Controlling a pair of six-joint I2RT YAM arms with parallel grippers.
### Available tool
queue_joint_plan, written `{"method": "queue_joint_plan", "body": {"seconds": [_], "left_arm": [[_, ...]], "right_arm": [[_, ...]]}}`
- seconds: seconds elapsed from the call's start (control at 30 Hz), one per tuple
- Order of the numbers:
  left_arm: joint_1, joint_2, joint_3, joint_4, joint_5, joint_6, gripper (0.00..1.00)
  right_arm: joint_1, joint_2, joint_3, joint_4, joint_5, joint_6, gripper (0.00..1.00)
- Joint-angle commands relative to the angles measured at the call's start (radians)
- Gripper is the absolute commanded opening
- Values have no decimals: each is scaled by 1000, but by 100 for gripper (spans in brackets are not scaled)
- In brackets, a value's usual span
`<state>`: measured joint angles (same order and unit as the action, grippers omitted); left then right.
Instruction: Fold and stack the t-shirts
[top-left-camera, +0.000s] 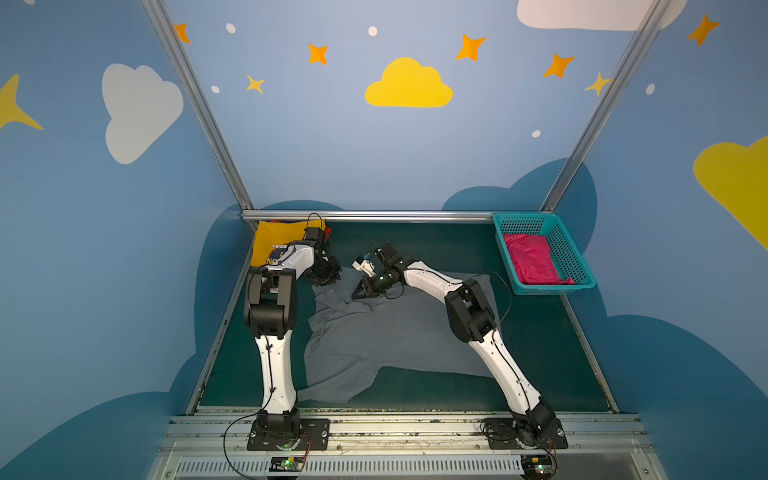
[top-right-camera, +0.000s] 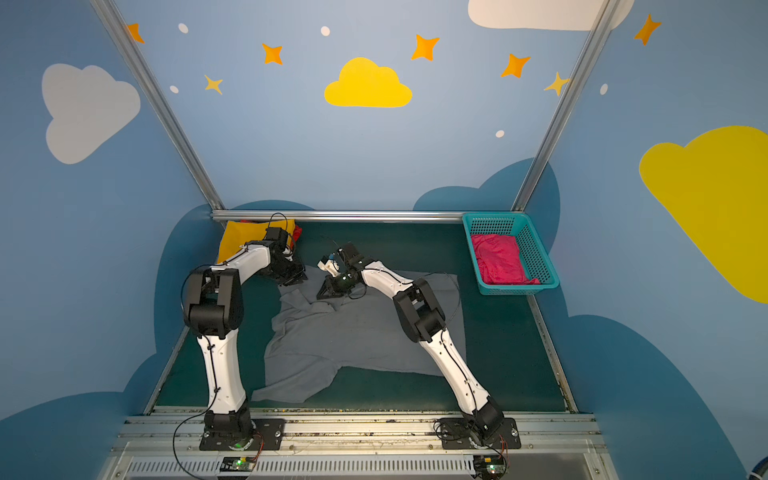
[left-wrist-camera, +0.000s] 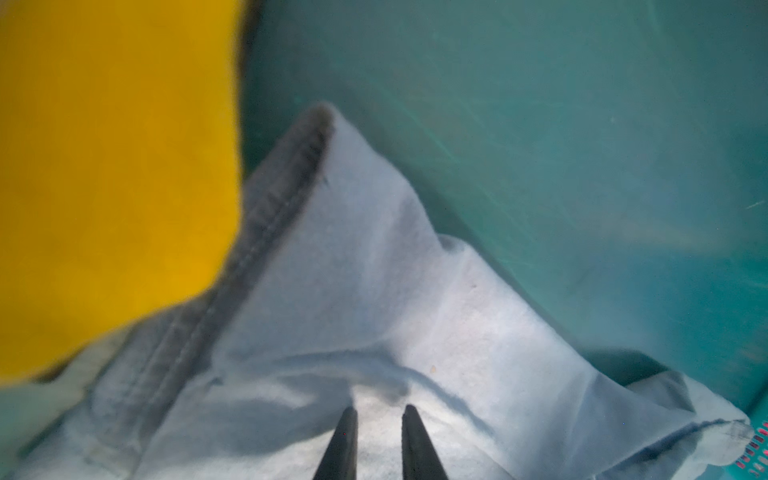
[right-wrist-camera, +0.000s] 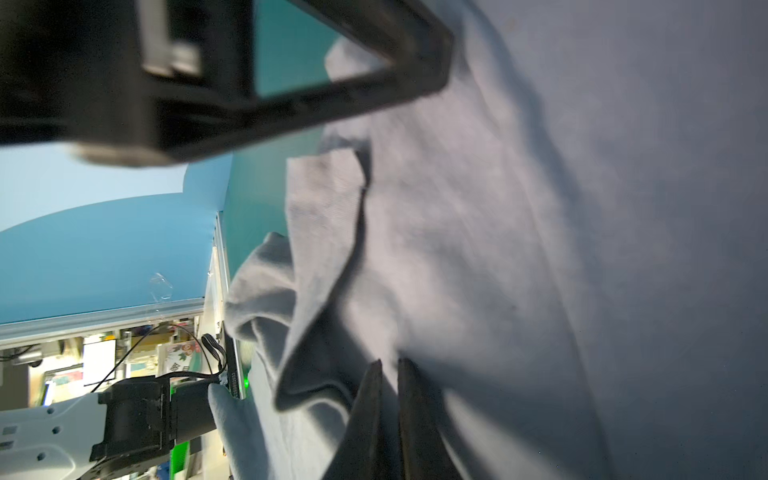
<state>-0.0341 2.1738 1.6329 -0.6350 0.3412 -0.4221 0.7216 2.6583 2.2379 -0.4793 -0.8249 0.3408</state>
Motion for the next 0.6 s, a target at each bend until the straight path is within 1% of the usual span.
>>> {"method": "queue_joint_plan", "body": {"seconds": [0.0, 0.13, 0.23, 0.57], "left_arm": [[9, 32, 23, -31, 26, 16, 22], [12, 59, 46, -53, 18, 19, 20], [16, 73, 49, -59, 2, 11, 19], [23, 107, 56, -68, -6, -6, 19]], "right_arm": [[-5, 30, 65, -1, -68, 18, 13], [1, 50, 80, -10, -119, 22, 13], [14, 37, 70, -35, -142, -9, 12], [42, -52, -63, -73, -205, -95, 11]]}}
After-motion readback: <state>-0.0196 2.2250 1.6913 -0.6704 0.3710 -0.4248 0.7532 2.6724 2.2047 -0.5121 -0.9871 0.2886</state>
